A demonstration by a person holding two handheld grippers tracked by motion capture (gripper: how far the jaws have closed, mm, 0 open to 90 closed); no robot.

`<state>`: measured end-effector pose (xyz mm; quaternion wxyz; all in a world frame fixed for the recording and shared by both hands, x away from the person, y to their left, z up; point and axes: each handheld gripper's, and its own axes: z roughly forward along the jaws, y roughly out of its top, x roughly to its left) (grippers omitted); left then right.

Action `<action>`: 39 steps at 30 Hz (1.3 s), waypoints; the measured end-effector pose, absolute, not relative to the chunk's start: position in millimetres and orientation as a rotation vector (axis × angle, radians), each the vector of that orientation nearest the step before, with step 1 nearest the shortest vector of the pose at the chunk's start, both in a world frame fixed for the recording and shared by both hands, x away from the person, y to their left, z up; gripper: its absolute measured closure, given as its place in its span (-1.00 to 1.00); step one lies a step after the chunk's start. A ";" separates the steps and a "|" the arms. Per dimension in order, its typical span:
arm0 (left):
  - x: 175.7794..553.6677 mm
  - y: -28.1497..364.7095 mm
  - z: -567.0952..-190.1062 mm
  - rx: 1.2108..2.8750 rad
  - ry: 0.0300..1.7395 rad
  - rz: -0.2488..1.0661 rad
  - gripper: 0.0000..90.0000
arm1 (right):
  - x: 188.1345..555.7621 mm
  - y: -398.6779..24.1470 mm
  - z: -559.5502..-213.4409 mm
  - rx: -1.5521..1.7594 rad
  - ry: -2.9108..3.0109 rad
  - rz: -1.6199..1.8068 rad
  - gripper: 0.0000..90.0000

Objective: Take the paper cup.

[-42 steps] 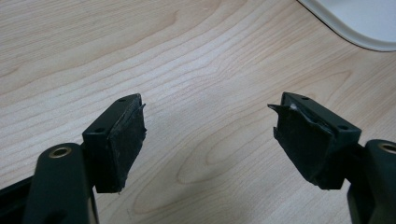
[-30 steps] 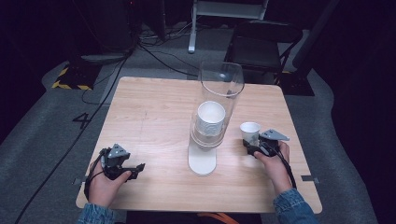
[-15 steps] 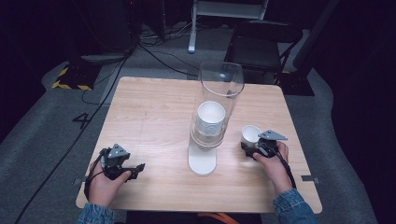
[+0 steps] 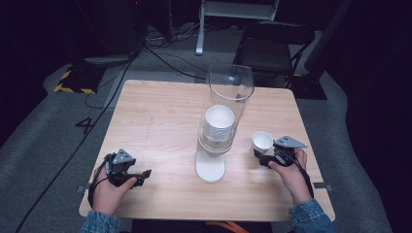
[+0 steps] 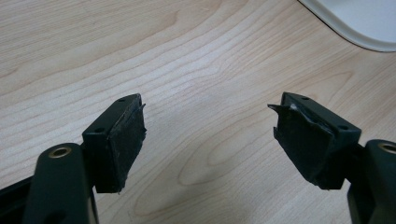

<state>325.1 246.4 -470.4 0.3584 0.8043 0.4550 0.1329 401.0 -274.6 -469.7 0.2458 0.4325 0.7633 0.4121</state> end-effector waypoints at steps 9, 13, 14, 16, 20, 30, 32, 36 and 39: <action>325.0 247.4 -468.6 2.071 1.170 0.345 -0.47 | 374.7 -291.4 -443.3 1.125 2.064 1.187 -0.65; 324.7 246.2 -468.3 2.064 1.175 0.338 -0.47 | 360.8 -304.6 -427.9 1.131 2.041 1.230 -0.64; 324.9 246.3 -468.4 2.066 1.174 0.340 -0.47 | 359.1 -307.0 -426.0 1.138 2.040 1.235 -0.64; 325.0 246.3 -468.5 2.066 1.175 0.340 -0.47 | 357.2 -310.2 -423.6 1.147 2.033 1.240 -0.64; 325.7 246.6 -468.3 2.077 1.175 0.340 -0.48 | 351.1 -325.2 -417.5 1.160 2.026 1.223 -0.64; 327.5 248.7 -470.0 2.080 1.183 0.339 -0.49 | 345.4 -363.4 -423.6 1.263 2.043 1.160 -0.60; 327.3 249.5 -470.5 2.081 1.193 0.334 -0.49 | 345.9 -370.2 -427.8 1.281 2.054 1.135 -0.61; 327.7 251.8 -472.0 2.089 1.205 0.329 -0.51 | 348.2 -381.4 -439.1 1.339 2.094 1.071 -0.61; 328.0 252.6 -474.6 2.096 1.216 0.327 -0.53 | 351.5 -387.3 -449.6 1.368 2.113 1.038 -0.61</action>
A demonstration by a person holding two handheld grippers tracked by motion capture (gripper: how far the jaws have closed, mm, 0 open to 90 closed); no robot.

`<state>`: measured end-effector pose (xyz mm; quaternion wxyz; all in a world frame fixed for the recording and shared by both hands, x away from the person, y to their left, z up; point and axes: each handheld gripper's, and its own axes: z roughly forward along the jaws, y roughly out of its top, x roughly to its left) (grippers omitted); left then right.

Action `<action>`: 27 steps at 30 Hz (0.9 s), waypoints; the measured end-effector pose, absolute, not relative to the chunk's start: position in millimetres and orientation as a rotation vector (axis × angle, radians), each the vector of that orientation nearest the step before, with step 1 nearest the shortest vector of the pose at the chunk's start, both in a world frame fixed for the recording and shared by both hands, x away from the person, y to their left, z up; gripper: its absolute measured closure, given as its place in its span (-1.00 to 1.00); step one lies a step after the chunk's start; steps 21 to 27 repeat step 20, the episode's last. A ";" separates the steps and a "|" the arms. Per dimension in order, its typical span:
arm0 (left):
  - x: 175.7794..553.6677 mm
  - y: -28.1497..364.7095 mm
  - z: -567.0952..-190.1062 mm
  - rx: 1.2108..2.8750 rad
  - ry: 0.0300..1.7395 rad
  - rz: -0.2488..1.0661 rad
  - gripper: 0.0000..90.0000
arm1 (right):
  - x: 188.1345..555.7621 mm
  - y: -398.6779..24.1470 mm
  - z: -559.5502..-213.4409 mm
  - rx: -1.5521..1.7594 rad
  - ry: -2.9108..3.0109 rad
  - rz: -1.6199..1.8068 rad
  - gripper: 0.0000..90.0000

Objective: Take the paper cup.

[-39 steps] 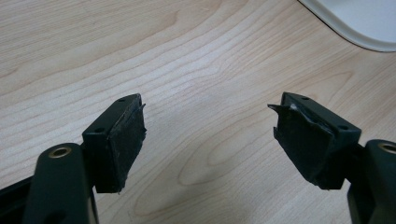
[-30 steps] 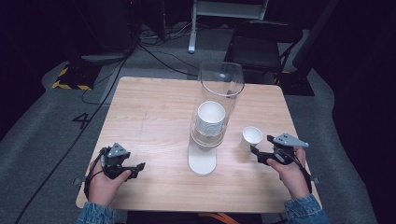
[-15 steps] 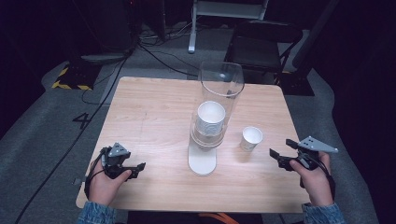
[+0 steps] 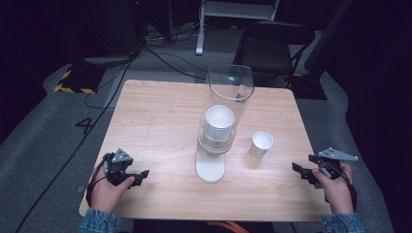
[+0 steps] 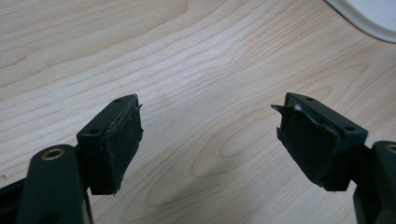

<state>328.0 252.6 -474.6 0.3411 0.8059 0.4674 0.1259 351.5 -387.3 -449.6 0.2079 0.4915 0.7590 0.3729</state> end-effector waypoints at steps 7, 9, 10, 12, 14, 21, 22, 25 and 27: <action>329.2 256.7 -479.5 2.115 1.239 0.330 -0.55 | 360.0 -393.3 -473.4 1.431 2.077 0.993 -0.61; 329.6 258.5 -481.4 2.125 1.250 0.326 -0.56 | 360.8 -392.2 -475.8 1.434 2.080 0.991 -0.61; 329.6 259.3 -483.0 2.133 1.259 0.316 -0.56 | 361.7 -391.0 -478.1 1.425 2.084 0.990 -0.61; 329.5 260.2 -484.8 2.154 1.264 0.314 -0.56 | 363.0 -385.5 -480.8 1.390 2.112 0.978 -0.61; 329.4 260.6 -485.9 2.161 1.260 0.316 -0.56 | 363.1 -383.4 -480.9 1.373 2.119 0.973 -0.62; 329.1 261.3 -486.6 2.143 1.270 0.325 -0.56 | 363.8 -374.9 -482.6 1.329 2.149 0.960 -0.64; 329.1 261.3 -486.6 2.143 1.270 0.325 -0.56 | 363.8 -374.9 -482.6 1.329 2.149 0.960 -0.64; 329.1 261.3 -486.6 2.143 1.270 0.325 -0.56 | 363.8 -374.9 -482.6 1.329 2.149 0.960 -0.64; 329.1 261.3 -486.6 2.143 1.270 0.325 -0.56 | 363.8 -374.9 -482.6 1.329 2.149 0.960 -0.64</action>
